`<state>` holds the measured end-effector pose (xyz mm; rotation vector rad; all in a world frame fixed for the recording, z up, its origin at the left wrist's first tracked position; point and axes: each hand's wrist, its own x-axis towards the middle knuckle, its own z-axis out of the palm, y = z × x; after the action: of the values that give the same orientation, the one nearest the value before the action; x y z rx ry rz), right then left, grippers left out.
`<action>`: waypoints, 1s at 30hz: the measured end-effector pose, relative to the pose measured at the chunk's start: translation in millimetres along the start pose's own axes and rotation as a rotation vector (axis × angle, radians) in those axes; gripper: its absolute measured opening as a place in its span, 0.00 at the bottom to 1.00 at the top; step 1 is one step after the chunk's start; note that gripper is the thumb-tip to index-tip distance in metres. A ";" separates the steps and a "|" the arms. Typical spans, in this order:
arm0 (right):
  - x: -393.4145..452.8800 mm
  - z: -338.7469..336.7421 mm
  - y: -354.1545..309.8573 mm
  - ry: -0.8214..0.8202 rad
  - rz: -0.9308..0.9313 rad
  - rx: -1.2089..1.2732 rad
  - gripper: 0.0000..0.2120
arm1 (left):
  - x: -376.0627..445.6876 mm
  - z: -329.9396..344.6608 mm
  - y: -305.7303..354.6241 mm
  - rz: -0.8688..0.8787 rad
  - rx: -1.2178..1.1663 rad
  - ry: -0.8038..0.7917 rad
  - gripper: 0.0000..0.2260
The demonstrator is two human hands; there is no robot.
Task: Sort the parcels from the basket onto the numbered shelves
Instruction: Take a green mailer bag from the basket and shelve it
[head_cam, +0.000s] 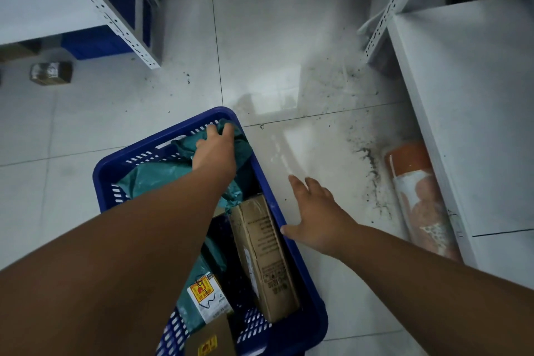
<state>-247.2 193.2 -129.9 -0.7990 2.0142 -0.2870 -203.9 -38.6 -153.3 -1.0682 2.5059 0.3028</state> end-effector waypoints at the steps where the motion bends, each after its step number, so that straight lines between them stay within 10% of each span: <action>1: -4.2 -3.9 0.7 0.000 0.007 -0.006 0.51 | -2.3 -6.0 -1.2 0.002 0.002 0.015 0.32; 30: -217.6 -238.5 -88.8 0.348 -0.005 -0.189 0.50 | -109.0 -360.8 49.8 0.020 -0.121 0.041 0.18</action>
<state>-327.4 238.8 192.0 -0.9213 2.3929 -0.2551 -270.3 -59.4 220.5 -1.1069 2.5641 0.4474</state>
